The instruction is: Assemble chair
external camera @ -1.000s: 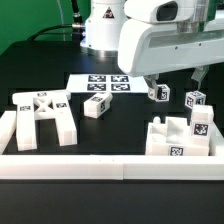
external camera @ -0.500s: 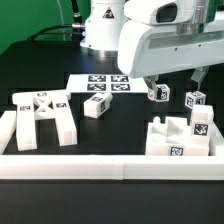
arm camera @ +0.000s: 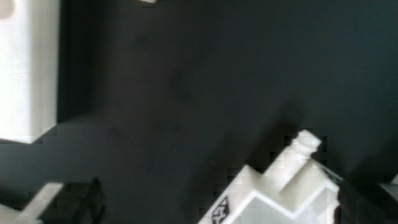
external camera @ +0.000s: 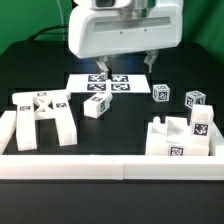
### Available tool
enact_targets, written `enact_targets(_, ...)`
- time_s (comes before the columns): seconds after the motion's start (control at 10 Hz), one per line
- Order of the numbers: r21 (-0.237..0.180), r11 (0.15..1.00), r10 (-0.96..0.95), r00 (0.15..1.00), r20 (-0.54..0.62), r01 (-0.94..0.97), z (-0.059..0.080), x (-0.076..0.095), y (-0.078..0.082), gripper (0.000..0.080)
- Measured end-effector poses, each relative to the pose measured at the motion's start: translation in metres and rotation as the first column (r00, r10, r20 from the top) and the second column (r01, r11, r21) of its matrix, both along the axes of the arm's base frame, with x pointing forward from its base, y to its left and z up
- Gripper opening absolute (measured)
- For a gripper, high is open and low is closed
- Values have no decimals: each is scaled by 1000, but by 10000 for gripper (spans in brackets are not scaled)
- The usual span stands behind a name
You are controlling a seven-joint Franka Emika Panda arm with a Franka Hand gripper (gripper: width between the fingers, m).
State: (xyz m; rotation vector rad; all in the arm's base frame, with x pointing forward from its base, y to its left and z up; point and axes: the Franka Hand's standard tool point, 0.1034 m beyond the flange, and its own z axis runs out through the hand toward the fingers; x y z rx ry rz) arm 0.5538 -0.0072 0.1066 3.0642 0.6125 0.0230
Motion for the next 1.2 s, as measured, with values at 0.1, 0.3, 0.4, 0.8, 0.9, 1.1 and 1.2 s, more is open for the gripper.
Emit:
enact_targets(0.1, 0, 1000, 3, 1000, -3, -3, -1, -1, 3, 649)
enact_targets(0.3, 0, 1000, 4, 1000, -4, -4, -2, -1, 3, 649)
enact_targets(0.4, 0, 1000, -4, 1000, -5, 4, -2, -1, 3, 649)
enact_targets(0.8, -1, 968, -249, 968, -38, 249, -12, -13, -38, 649)
enact_targets(0.9, -2, 955, -295, 955, -37, 295, -12, -13, -35, 649)
enact_targets(1.1, 1, 911, -413, 910, -38, 413, -12, -13, -33, 649)
enact_targets(1.2, 1, 896, -444, 895, -38, 444, -13, -13, -33, 649)
